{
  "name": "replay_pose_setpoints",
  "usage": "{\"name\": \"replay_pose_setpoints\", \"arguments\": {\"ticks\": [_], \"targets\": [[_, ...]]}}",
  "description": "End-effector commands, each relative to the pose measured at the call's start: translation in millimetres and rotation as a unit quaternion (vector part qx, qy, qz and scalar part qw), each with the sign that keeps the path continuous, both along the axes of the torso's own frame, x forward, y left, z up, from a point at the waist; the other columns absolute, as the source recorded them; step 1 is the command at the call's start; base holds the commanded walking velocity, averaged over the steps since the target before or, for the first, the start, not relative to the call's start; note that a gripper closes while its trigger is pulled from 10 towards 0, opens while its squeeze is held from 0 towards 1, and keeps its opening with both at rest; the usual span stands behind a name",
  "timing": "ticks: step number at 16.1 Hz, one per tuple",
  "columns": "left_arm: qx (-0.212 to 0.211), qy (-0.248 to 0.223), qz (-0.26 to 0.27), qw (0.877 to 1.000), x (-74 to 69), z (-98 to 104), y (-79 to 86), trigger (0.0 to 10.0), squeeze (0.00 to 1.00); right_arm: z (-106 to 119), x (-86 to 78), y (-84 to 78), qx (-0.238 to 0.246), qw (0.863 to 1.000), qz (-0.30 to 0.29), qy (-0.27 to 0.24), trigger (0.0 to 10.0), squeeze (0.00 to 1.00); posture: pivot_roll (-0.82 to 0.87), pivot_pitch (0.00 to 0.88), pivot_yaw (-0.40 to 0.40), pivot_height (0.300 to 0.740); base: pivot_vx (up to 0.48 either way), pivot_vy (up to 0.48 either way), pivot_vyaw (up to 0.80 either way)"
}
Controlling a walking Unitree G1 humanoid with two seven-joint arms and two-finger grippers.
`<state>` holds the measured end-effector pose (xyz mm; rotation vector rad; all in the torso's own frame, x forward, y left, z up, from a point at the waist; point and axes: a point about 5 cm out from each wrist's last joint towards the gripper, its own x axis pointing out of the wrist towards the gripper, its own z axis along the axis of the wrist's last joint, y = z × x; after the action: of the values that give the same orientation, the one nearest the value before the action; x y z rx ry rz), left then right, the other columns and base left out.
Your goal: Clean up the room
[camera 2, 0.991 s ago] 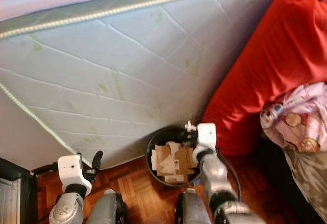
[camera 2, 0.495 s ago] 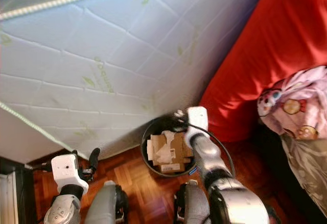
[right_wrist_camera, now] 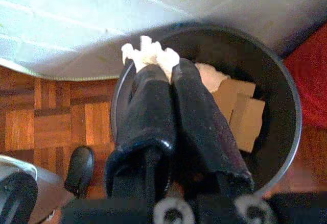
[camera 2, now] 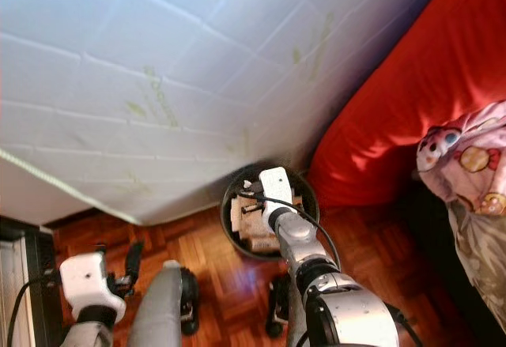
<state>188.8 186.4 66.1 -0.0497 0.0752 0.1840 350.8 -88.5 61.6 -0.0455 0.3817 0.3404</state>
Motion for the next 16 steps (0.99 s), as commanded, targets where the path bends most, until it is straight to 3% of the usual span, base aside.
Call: {"name": "replay_pose_setpoints", "arguments": {"ticks": [1, 3, 4, 5, 16], "targets": [[0.000, 0.017, 0.002, 1.000, -7.2, -2.7, -2.5, 10.0, 0.00, -16.4, -10.9, -0.9, -0.006, 0.999, 0.001, 0.034, 10.0, 0.00, 0.17, 0.470, -0.028, 0.651, 0.000, 0.000, 0.00], [-0.003, 0.021, 0.003, 1.000, -8.7, -2.6, -4.5, 10.0, 0.00, -19.2, -13.0, -0.7, -0.013, 0.999, 0.007, 0.039, 10.0, 0.00, 0.17, 0.478, -0.031, 0.651, 0.000, 0.000, 0.00], [-0.005, 0.024, 0.003, 1.000, -9.2, -3.2, -5.8, 10.0, 0.00, -19.8, -13.4, -0.6, -0.017, 0.999, 0.012, 0.041, 10.0, 0.45, 0.17, 0.478, -0.031, 0.651, 0.000, 0.000, 0.00], [-0.007, 0.026, 0.002, 1.000, -10.1, -3.2, -6.7, 10.0, 0.00, -21.7, -14.7, -1.2, -0.025, 0.999, 0.016, 0.045, 10.0, 0.97, 0.17, 0.482, -0.034, 0.651, 0.000, 0.000, 0.00], [-0.007, 0.035, 0.003, 0.999, -9.7, -1.9, -6.1, 10.0, 0.00, -26.9, -19.6, 1.3, -0.019, 0.998, 0.035, 0.056, 10.0, 1.00, 0.16, 0.482, -0.032, 0.651, 0.000, 0.000, 0.00]]}}
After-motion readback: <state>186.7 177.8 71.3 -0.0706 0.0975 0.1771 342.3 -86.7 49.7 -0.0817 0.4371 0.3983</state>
